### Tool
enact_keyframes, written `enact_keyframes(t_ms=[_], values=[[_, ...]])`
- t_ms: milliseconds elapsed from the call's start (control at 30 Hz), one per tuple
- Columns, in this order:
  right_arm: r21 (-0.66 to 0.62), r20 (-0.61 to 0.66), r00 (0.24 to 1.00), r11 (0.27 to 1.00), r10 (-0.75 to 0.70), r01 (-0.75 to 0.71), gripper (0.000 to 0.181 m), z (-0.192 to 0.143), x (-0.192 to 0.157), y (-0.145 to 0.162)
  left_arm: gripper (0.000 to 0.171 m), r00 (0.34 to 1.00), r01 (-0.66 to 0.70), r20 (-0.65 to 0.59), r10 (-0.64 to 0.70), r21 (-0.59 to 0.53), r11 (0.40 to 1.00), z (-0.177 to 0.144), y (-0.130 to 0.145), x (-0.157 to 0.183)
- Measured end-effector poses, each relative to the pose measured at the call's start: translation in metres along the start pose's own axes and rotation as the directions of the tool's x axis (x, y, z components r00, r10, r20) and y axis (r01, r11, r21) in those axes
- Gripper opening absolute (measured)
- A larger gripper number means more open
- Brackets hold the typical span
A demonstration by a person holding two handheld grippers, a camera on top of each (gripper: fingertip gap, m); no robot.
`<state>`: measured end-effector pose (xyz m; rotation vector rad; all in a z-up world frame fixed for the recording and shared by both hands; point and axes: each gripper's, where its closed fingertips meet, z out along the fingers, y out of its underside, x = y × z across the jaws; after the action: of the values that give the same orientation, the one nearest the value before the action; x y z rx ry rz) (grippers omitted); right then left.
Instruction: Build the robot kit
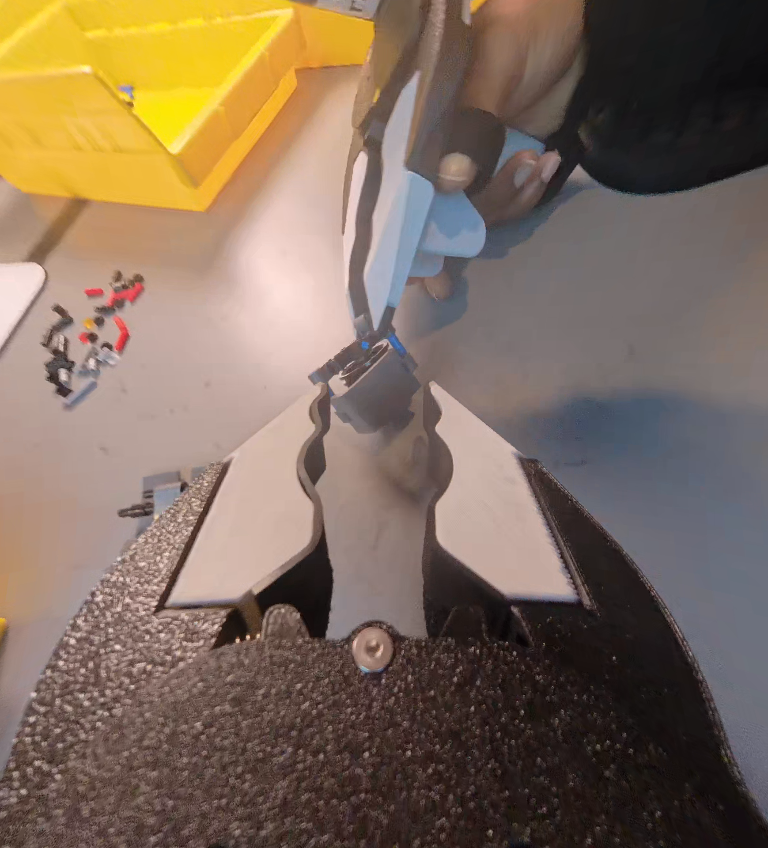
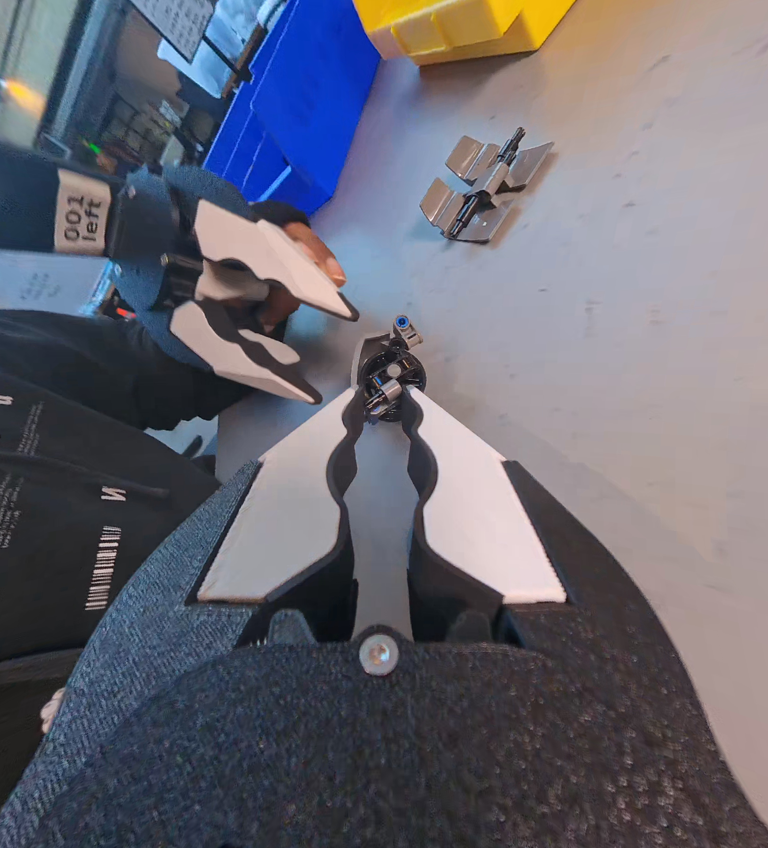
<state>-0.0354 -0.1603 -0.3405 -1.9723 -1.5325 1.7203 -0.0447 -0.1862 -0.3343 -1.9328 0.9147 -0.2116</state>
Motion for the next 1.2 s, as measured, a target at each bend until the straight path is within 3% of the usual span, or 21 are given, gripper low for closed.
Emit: enact_keyframes(t_ms=[133,267,367,467,533,667,733,933,1100,1200], values=[[0.020,0.056,0.996,0.997,0.076,-0.077,0.016,0.004,-0.005,-0.003,0.041,0.976,-0.192,0.078,0.202,-0.121,0.974,0.012,0.018,-0.001],[0.023,0.081,0.990,0.992,0.119,-0.121,0.016,0.003,-0.005,-0.002,0.030,0.945,-0.297,0.101,0.312,-0.135,0.945,0.012,0.019,-0.002],[-0.037,0.058,0.998,0.999,0.039,-0.037,0.017,0.004,-0.011,0.007,0.030,0.957,-0.285,0.022,0.289,-0.108,0.952,0.010,0.021,0.008],[-0.111,0.104,0.983,0.981,-0.151,0.162,0.029,0.001,-0.027,0.019,0.030,0.971,-0.233,-0.073,0.229,-0.045,0.971,0.003,0.017,0.017],[-0.176,0.137,0.934,0.920,-0.330,0.351,0.032,-0.001,-0.034,0.032,0.029,0.968,-0.192,-0.162,0.191,0.006,0.981,-0.002,0.013,0.028],[-0.220,0.154,0.722,0.689,-0.675,0.691,0.031,0.000,-0.035,0.050,0.027,0.938,-0.115,-0.325,0.124,0.046,0.992,-0.010,0.014,0.045],[-0.208,0.164,0.672,0.641,-0.722,0.739,0.026,0.003,-0.037,0.052,0.025,0.916,-0.090,-0.390,0.093,0.025,0.996,-0.012,0.018,0.052],[-0.252,0.160,0.474,0.429,-0.866,0.867,0.025,0.006,-0.033,0.058,0.024,0.903,-0.106,-0.422,0.084,-0.028,0.994,-0.009,0.030,0.057],[-0.232,0.139,0.418,0.380,-0.898,0.895,0.015,0.013,-0.040,0.056,0.024,0.911,-0.118,-0.403,0.092,-0.041,0.992,-0.006,0.032,0.055],[-0.229,0.140,0.504,0.468,-0.852,0.854,0.012,0.012,-0.040,0.055,0.026,0.926,-0.115,-0.365,0.091,-0.044,0.992,-0.008,0.032,0.048]])
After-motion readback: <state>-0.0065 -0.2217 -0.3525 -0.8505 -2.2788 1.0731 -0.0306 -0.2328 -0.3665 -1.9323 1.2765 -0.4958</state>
